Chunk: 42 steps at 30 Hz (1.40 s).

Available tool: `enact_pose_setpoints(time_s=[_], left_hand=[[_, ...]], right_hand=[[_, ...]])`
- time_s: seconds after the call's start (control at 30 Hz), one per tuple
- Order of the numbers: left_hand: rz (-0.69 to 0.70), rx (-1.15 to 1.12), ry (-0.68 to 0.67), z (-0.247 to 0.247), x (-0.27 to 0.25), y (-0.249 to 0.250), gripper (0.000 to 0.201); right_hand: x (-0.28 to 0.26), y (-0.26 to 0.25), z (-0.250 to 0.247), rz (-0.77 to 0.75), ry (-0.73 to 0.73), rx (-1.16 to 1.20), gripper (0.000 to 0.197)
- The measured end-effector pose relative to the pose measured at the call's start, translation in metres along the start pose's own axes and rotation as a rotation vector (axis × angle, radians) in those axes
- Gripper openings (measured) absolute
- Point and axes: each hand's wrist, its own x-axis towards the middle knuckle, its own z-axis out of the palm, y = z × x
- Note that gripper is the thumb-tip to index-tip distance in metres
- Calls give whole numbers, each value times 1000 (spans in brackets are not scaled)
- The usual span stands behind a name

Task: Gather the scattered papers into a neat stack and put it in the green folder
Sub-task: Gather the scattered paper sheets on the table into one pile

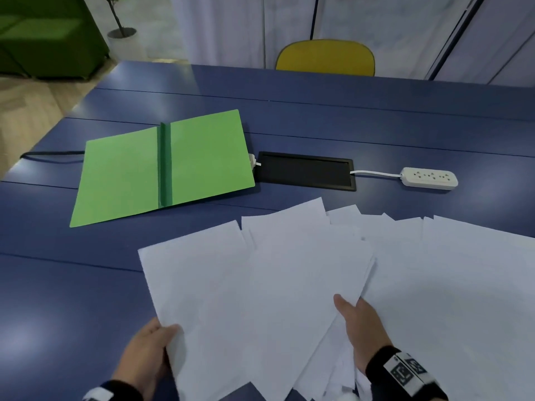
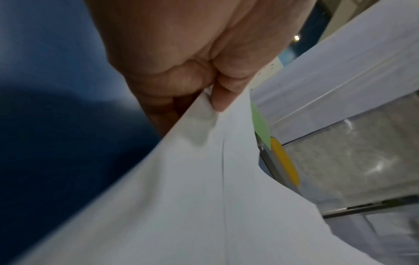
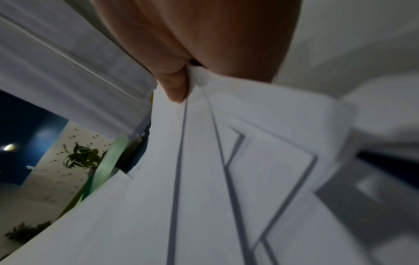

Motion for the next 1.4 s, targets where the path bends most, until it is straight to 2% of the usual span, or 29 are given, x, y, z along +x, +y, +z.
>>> enact_pose_setpoints(time_s=[0.13,0.27,0.37,0.47,0.6,0.67,0.77,0.87,0.97,1.0,1.1,1.13,1.17,1.23,1.27,1.33,1.4], left_hand=[[-11,306,-123,-4,29,28,17],[58,474,-234,35,34,35,31],[143,572,-103,61,29,22,20],[197,542,40,66,21,7,24],[252,599,-70,80,8,-10,38],[292,588,-75,86,0,-7,35],[349,543,44,81,-1,5,11],[333,651,140,72,12,11,7],[239,726,134,75,27,9,18],[195,734,121,80,29,9,22],[57,625,38,100,34,7,38],[38,590,26,107,34,6,40],[45,589,16,115,34,5,38],[87,671,-1,130,26,7,30],[104,703,-3,137,21,8,25],[124,768,-7,148,14,8,23],[172,848,29,158,8,6,21]], right_hand=[[5,-6,-9,38,-129,-58,15],[6,-11,0,64,-183,-82,13],[3,-9,8,89,-206,-49,16],[2,-3,13,97,-226,35,16],[6,8,25,154,-294,55,25],[7,10,25,104,-295,8,34],[10,4,-4,23,-205,39,24],[20,2,-70,-13,-28,91,17],[36,11,-136,29,140,12,3],[39,15,-152,55,178,-26,14],[57,42,-177,66,247,-27,102],[58,44,-179,46,215,25,113],[55,40,-176,46,199,90,104],[41,25,-167,33,165,141,42],[37,19,-164,31,120,152,20],[32,13,-163,32,80,180,25],[29,11,-164,1,106,179,26]])
